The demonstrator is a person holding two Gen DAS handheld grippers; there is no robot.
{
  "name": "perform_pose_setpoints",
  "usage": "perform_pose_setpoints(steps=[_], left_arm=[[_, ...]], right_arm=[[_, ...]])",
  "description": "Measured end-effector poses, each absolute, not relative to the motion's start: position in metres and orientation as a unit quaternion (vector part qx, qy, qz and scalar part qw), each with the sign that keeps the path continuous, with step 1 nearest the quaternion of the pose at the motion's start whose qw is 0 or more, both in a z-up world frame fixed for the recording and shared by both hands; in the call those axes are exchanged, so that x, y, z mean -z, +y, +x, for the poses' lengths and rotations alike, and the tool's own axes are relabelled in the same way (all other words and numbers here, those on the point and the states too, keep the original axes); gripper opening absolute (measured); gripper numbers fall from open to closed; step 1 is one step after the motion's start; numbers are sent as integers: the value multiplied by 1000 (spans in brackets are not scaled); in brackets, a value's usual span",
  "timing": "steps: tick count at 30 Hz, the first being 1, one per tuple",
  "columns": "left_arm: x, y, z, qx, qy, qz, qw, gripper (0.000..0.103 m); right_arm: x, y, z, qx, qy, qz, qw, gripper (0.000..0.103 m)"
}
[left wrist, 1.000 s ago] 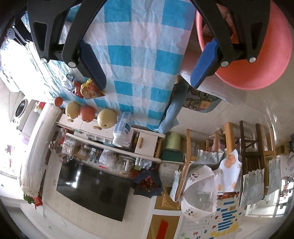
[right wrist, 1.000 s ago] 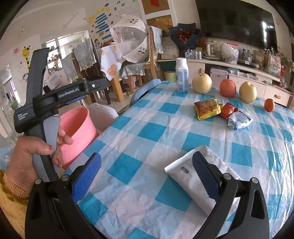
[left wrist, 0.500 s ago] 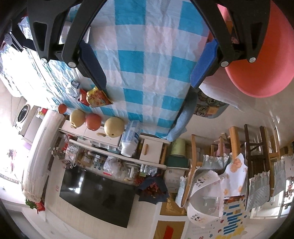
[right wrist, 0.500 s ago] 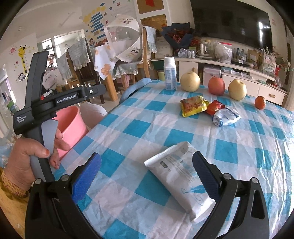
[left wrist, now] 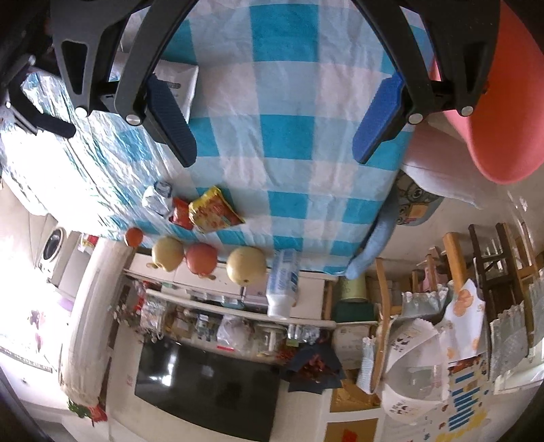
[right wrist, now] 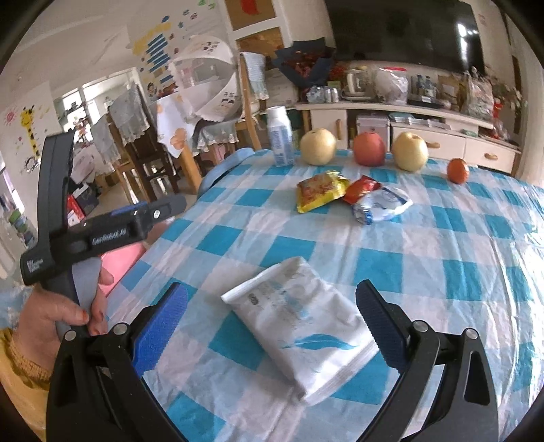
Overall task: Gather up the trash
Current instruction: 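Move both tools back over the table toward the remaining snack packets, then grasp the yellow snack packet with the left gripper while the right gripper grasps the white milk pouch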
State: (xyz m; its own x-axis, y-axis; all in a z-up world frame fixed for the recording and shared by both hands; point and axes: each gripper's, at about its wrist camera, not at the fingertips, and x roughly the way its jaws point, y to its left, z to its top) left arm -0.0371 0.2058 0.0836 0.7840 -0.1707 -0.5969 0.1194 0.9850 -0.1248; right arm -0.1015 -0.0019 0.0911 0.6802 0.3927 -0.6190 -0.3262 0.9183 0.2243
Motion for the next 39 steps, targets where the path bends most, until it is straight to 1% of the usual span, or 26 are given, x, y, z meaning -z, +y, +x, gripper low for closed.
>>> perform_pose_setpoints(steps=[4,8,14,24,25,26,28,31,35,39], left_arm=[[-83,189,-29,101,324,-15,941,93],[-82,168,-18,121,326,27,937,93],[-71,128,19,158,345,128,916,93],[-44,85,91,219,367,217,878,93],[-41,79,95,225,364,231,874,93],[-38,74,100,236,360,245,869,93],[-35,68,110,245,362,260,861,93],[-32,63,125,253,365,274,853,93],[-32,67,146,275,385,249,845,93],[-21,66,164,276,407,252,833,93]], right_arm=[[-91,-28,-91,-179,353,72,915,98],[-85,-66,-69,-159,370,130,906,98],[-77,-108,-35,-141,380,202,892,98],[-51,-121,29,-147,405,230,872,98],[-49,-122,35,-149,407,234,870,96],[-47,-122,42,-152,409,237,868,92],[-44,-121,50,-158,413,239,864,82],[-40,-116,64,-167,417,232,863,82],[-34,-111,80,-168,426,217,862,82],[-28,-104,96,-170,436,207,859,82]])
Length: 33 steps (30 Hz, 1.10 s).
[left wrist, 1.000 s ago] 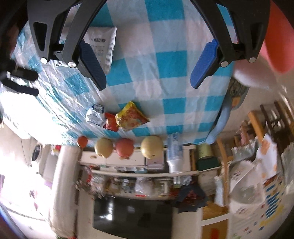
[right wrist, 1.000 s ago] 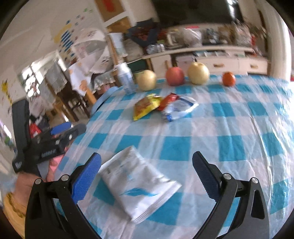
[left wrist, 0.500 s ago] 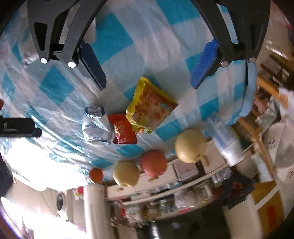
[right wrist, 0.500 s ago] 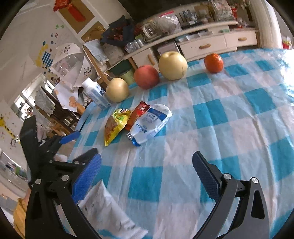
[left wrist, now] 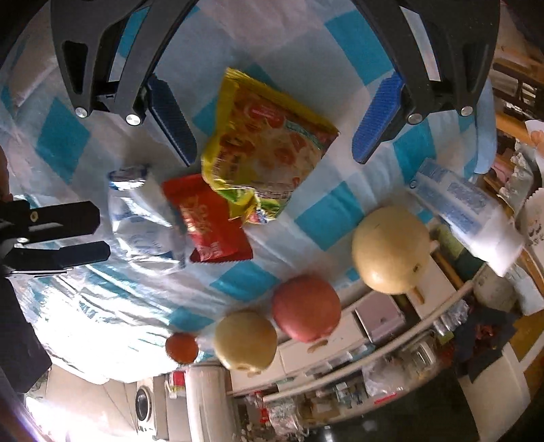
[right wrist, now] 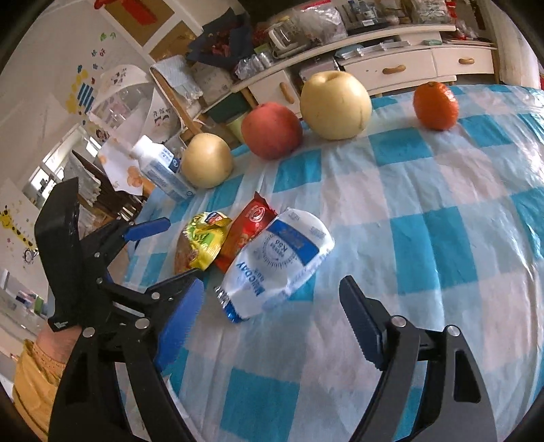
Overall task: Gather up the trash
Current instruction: 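Grasp the yellow snack packet with the left gripper while the right gripper grasps the white milk pouch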
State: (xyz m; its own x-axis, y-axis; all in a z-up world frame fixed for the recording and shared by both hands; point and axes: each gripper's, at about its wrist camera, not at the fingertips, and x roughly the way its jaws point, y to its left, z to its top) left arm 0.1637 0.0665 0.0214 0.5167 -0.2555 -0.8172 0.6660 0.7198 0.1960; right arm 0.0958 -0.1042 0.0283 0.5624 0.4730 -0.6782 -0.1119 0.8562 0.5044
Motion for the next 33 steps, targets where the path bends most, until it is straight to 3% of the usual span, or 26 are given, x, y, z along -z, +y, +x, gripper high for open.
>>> perform_pose_setpoints(steps=[8,12,16,33], left_arm=[[-10,62,186,295,425,230,825,93],[-9,60,187,310,426,205,825,71],[-9,54,178,300,422,197,833,58],[-10,49,96,258,428,125,857,53]], right_arm=[[-26,-88,113,-167,434,140,874,82],[-25,-83,119,-169,435,116,877,84],[-24,-77,119,-170,437,92,879,85],[-30,-68,89,-271,438,10,857,85]])
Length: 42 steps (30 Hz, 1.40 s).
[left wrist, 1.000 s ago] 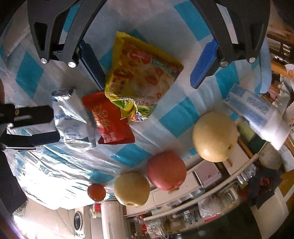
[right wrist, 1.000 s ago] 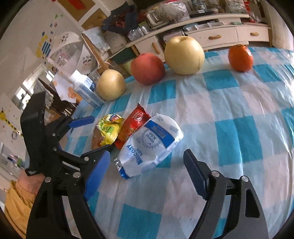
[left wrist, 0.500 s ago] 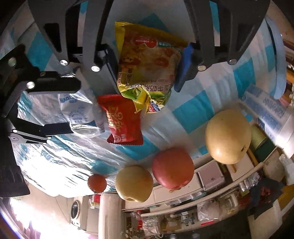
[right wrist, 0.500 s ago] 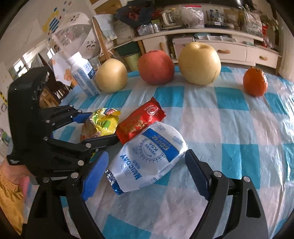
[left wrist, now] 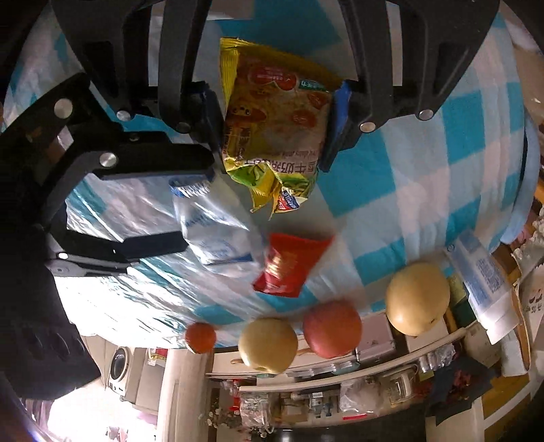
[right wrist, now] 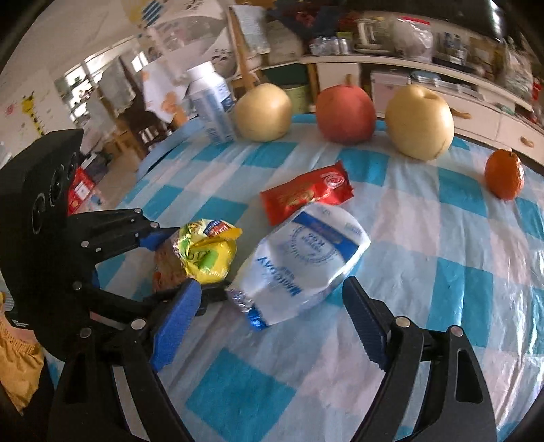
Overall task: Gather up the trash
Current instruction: 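Grasp the yellow snack packet with the left gripper while the right gripper grasps the white milk pouch, then lift the yellow packet and milk pouch and carry both over the pink bucket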
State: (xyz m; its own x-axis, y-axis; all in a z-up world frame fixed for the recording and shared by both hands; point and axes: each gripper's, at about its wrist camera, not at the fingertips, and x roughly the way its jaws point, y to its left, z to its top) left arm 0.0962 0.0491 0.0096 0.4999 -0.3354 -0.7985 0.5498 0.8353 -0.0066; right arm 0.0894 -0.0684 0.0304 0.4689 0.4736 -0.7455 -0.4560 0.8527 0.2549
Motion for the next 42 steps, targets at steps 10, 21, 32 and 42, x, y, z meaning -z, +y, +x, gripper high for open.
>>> perform_pose_setpoints(steps=[10,21,32,42], left_arm=[[-17,52,60,246,430,50,867,51],[-38,113,42,165,400,-57,900,50],[-44,145,25,141,381,-104,908,49],[-52,160,20,153,362,-126,911,49]], right_arm=[[-34,-100,93,-230,447,102,858,85],[-28,-64,99,-192,439,63,876,76],[-21,-51,103,-162,435,-6,886,51],[-26,-60,96,-174,421,4,890,38]])
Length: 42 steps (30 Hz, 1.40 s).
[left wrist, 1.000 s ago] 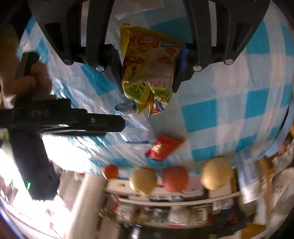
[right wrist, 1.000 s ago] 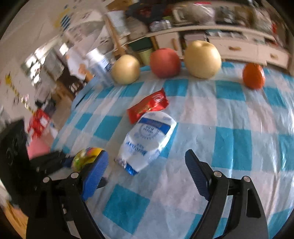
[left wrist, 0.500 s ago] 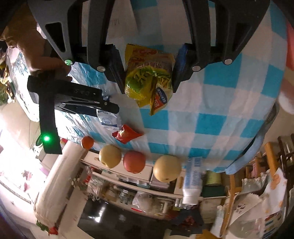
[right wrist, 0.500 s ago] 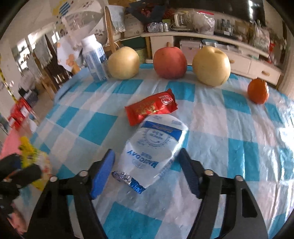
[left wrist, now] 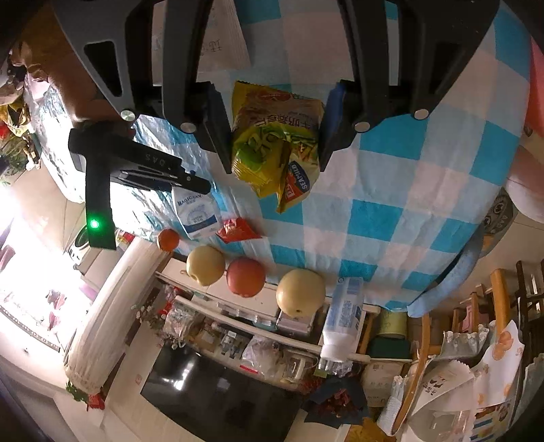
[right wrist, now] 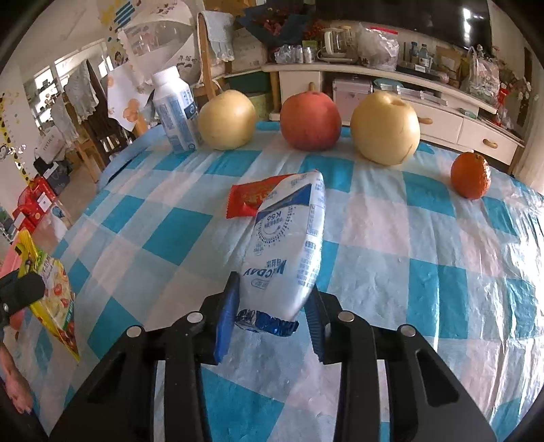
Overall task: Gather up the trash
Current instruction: 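Lift the yellow packet and milk pouch and carry both over the pink bucket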
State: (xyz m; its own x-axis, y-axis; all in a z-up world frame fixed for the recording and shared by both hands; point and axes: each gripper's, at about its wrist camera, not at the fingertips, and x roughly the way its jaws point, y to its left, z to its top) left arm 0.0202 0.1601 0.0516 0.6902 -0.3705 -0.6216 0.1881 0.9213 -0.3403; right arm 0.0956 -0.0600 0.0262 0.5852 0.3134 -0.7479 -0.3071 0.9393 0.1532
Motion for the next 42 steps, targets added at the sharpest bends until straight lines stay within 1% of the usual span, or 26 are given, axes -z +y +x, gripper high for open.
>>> perform_pose_setpoints(steps=[5,13,20,29,37,42], left_arm=[[-56,168,16,155,356,-133,912,49],[-67,185,8,151,342,-142,916,49],[-83,207,-5,146,320,-151,924,48],[-107,249,-25,119,286,-172,935,48],[-128,320,-54,56,250,-202,945,48],[-135,372,-76,2,230,-225,947,48]], right_arm=[[-31,-64,87,-179,415,16,892,37],[-54,-66,59,-196,392,41,898,37],[-75,-40,33,-222,375,35,899,37],[-107,41,-8,-305,353,24,884,37],[-132,139,-53,-390,340,17,856,37],[-146,205,-73,-436,333,-8,836,37]])
